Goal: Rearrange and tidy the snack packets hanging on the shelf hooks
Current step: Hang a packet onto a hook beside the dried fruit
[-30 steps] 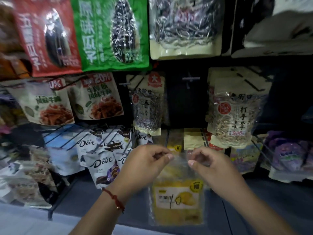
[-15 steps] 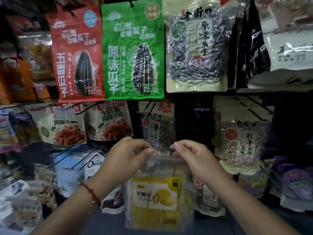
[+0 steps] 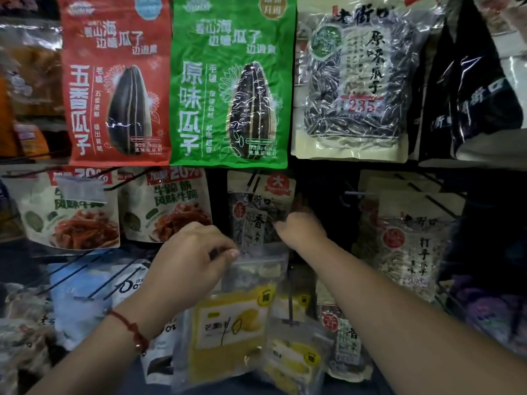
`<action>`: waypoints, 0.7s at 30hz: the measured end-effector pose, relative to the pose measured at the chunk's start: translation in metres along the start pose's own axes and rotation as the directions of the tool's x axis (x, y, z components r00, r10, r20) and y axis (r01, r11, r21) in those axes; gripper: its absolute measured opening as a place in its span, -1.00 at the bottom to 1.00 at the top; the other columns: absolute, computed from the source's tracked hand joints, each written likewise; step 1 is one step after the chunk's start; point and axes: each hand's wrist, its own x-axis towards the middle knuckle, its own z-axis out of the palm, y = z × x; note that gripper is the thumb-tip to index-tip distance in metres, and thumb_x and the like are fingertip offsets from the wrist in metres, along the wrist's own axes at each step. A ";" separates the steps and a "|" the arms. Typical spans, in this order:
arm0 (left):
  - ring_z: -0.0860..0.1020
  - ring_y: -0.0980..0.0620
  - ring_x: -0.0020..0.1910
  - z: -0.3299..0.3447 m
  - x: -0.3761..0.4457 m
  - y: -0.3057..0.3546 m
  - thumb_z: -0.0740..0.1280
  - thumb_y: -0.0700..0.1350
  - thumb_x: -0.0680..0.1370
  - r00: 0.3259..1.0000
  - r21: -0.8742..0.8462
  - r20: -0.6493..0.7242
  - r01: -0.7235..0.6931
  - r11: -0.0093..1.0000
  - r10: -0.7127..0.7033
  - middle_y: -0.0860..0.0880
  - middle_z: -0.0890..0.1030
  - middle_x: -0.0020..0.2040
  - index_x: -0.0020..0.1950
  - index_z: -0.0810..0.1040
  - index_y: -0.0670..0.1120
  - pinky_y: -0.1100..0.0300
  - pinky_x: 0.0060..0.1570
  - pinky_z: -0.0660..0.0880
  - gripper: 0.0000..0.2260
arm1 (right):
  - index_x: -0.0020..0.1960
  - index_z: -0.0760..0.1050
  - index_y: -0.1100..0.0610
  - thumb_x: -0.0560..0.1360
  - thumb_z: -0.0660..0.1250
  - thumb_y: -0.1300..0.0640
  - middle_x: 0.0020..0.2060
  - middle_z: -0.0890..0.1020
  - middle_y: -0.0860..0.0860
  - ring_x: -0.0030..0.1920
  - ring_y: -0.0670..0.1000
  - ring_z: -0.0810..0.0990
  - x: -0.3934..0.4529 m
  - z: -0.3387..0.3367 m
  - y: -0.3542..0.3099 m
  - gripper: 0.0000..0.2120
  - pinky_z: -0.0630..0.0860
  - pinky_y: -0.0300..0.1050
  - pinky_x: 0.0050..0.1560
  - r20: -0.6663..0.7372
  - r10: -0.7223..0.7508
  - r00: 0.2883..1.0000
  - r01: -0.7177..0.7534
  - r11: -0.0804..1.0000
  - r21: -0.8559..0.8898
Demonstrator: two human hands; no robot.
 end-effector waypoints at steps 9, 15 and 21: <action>0.46 0.21 -0.01 -0.002 0.002 -0.021 0.26 0.18 0.51 0.998 -0.140 -0.002 0.059 0.988 -0.060 0.23 0.59 -0.16 -0.07 0.66 0.13 0.13 -0.03 0.45 -0.77 | 0.01 0.52 0.06 0.51 0.41 0.23 -0.09 0.61 0.04 -0.21 -0.02 0.53 0.021 0.042 -0.011 -0.87 0.49 -0.24 -0.20 0.082 0.245 0.966 -0.166 0.345 0.924; 0.48 0.24 0.00 -0.024 -0.004 -0.022 0.27 0.19 0.48 0.997 -0.152 -0.018 0.068 0.986 -0.072 0.26 0.61 -0.15 -0.09 0.65 0.17 0.14 -0.02 0.48 -0.80 | 0.03 0.50 0.09 0.57 0.34 0.13 -0.09 0.62 0.00 -0.05 0.04 0.61 -0.022 0.044 -0.004 -0.94 0.51 -0.09 -0.06 -0.070 0.175 0.982 -0.028 0.503 0.864; 0.51 0.31 -0.03 -0.049 -0.014 -0.015 0.31 0.20 0.42 0.996 -0.199 -0.017 0.079 0.977 -0.084 0.22 0.63 -0.17 -0.14 0.61 0.27 0.20 -0.07 0.48 -0.88 | -0.05 0.51 -0.04 0.59 0.30 0.11 -0.08 0.66 -0.08 -0.04 -0.09 0.64 -0.086 0.035 -0.004 -0.92 0.55 -0.11 -0.01 -0.171 0.073 0.983 0.120 0.459 0.880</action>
